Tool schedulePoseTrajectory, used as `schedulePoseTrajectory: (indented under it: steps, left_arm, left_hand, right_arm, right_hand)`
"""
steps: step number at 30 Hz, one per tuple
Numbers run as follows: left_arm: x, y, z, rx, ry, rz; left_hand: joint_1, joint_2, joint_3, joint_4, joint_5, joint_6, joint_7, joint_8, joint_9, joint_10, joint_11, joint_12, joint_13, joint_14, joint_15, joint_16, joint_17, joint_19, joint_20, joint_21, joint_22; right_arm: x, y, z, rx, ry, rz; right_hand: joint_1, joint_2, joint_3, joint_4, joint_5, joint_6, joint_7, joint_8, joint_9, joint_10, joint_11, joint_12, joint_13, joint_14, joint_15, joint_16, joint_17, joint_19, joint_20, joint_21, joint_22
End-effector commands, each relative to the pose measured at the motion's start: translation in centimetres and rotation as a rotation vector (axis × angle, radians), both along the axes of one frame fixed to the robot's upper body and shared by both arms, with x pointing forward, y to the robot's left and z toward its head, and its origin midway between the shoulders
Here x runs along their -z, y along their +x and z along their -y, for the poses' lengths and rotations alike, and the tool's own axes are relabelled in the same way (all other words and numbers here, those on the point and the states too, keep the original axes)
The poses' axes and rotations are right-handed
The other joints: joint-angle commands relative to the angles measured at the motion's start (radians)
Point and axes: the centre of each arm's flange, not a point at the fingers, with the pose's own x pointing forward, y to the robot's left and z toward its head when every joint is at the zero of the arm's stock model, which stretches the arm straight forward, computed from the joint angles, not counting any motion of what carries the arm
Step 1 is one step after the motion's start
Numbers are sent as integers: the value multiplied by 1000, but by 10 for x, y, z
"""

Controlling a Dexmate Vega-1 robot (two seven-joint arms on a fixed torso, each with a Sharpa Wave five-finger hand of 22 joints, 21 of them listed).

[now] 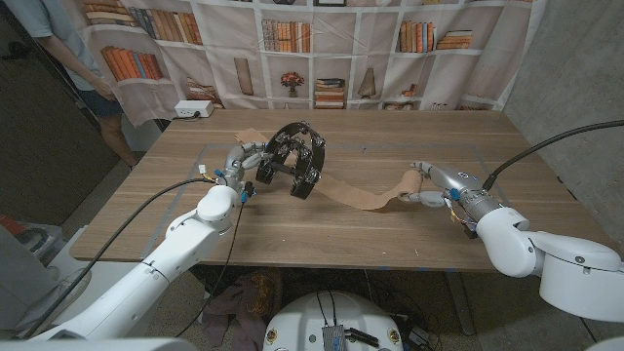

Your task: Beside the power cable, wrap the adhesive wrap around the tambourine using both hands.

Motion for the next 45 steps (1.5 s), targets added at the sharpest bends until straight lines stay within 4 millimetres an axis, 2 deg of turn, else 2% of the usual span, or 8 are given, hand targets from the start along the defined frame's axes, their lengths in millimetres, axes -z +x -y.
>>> schedulePoseTrajectory:
  steps: [1, 9, 15, 19, 21, 24, 30, 45]
  left_arm:
    - [-4, 3, 2, -5, -8, 24]
    - [-14, 0, 10, -3, 30, 57]
    - [-16, 0, 12, -2, -13, 77]
    - [-17, 1, 15, -9, -22, 101]
    - [-18, -4, 17, -82, -33, 169]
    - [-19, 1, 16, -42, -42, 141]
    - [-19, 5, 17, -34, -67, 142]
    - [-13, 13, 25, -41, -200, 170]
  left_hand:
    - [-2, 1, 60, 55, 6, 9, -3, -2, 3, 4, 0, -6, 4, 66, -86, 4, 4, -5, -114, 9, 4]
    - [-2, 0, 61, 56, 6, 9, -5, -3, 3, 5, -1, -7, 4, 65, -86, 3, 3, -7, -114, 11, 4]
    - [-3, 0, 62, 56, 6, 12, -4, -3, 4, 4, -2, -8, 5, 66, -86, 4, 4, -9, -114, 13, 4]
    - [-3, 0, 63, 56, 6, 11, -5, -4, 5, 5, -2, -9, 4, 66, -85, 3, 4, -10, -115, 15, 4]
    - [-4, 0, 63, 56, 6, 11, -5, -4, 4, 6, -3, -9, 4, 66, -85, 3, 3, -10, -115, 15, 3]
    - [-4, 0, 64, 56, 6, 17, -3, -3, 4, 9, -1, -8, 4, 66, -86, 3, 4, -10, -115, 17, 4]
    - [-3, -1, 65, 55, 6, 18, -3, -4, 3, 9, -3, -9, 5, 68, -86, 4, 5, -10, -115, 21, 4]
    - [-2, -3, 68, 53, 6, 19, -5, -8, 1, 10, -4, -12, 6, 71, -86, 4, 4, -14, -115, 27, 4]
  right_arm:
    - [-13, 7, -4, -28, -6, 32]
    - [-14, 7, -5, -38, 6, 32]
    - [-11, 6, -8, -45, 16, 14]
    - [-9, 5, -11, -48, 23, 1]
    - [-7, 3, -11, -46, 28, -4]
    - [-8, 2, -10, -37, 24, -12]
    - [-12, -2, -10, -40, 17, -14]
    - [-8, -5, -31, -95, 29, -34]
  right_hand:
    - [-6, 5, -3, 4, 0, 9, 0, -2, 0, 104, -89, 17, 5, 6, -187, 7, 3, 9, -73, 11, 5]
    - [-9, 1, -7, 7, -1, 13, 1, -4, 0, 107, -86, 18, 8, 6, -185, 4, 3, 9, -70, 13, 6]
    - [-30, -10, -19, 17, -2, 10, 6, -9, 0, 112, -81, 19, 10, 11, -183, 1, 2, 10, -67, 15, 7]
    - [-32, -9, -19, 18, -1, 14, 8, -9, 0, 114, -87, 20, 11, 13, -186, 0, 2, 10, -67, 16, 7]
    - [-33, -9, -20, 19, -1, 19, 7, -8, 0, 118, -88, 21, 12, 15, -186, -1, 2, 11, -67, 17, 7]
    - [-35, -10, -20, 20, 1, 49, -1, 0, 0, 137, -93, 28, 14, 18, -186, -6, 0, 12, -65, 19, 8]
    - [-33, -7, -18, 19, 2, 61, -6, 2, 0, 153, -99, 34, 16, 24, -188, -7, 0, 19, -68, 23, 8]
    - [-26, -13, -19, 13, 2, 87, -12, 6, -1, 179, -102, 42, 20, 24, -188, -18, -4, 11, -67, 23, 9]
